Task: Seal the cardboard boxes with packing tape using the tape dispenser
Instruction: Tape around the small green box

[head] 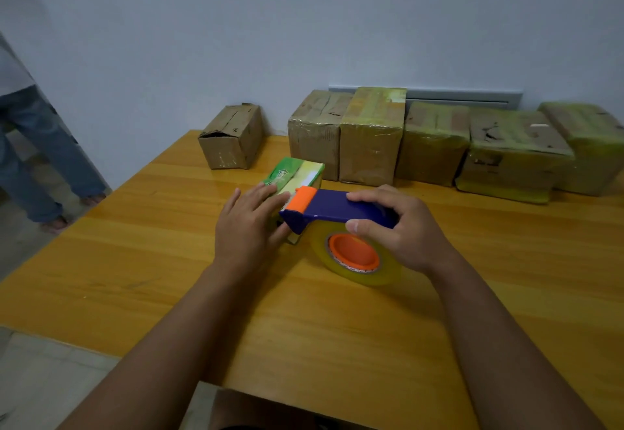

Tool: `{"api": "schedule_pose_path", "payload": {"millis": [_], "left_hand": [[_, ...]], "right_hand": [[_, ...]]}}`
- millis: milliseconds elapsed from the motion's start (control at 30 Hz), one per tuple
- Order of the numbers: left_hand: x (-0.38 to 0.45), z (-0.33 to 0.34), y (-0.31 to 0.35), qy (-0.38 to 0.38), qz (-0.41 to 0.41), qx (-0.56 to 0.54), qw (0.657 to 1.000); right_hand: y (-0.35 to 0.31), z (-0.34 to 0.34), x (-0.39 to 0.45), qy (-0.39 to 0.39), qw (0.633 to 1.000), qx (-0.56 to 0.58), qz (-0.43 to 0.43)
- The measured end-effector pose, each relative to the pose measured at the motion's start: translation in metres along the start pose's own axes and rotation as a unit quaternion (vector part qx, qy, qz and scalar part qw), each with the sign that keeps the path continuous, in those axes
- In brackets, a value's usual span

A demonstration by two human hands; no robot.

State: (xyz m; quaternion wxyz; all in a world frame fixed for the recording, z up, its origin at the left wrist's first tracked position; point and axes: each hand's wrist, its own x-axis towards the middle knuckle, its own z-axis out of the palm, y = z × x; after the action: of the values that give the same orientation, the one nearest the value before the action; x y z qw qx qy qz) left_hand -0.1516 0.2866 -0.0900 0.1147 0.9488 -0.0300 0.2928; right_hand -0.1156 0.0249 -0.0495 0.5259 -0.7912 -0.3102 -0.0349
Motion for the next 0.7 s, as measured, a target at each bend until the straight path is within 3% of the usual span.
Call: {"api": "schedule_pose_path", "payload": {"millis": [300,433,567,700], "left_hand": [[0.005,-0.003,-0.011,0.009,-0.012,-0.015,1.0],[0.005,-0.016,-0.022,-0.046,0.023,-0.039,0.998],[0.01,-0.03,-0.026,-0.117,-0.01,-0.099,0.988],[0.017,-0.034,-0.022,-0.131,-0.033,-0.117,0.984]], "right_hand": [[-0.005,-0.012,0.0,-0.015,0.997,-0.075,-0.001],[-0.013,-0.008,0.015,-0.064,0.989,-0.136,0.005],[-0.03,0.004,0.036,-0.108,0.982,-0.15,0.034],[-0.044,0.02,0.048,-0.165,0.959,-0.231,0.023]]}}
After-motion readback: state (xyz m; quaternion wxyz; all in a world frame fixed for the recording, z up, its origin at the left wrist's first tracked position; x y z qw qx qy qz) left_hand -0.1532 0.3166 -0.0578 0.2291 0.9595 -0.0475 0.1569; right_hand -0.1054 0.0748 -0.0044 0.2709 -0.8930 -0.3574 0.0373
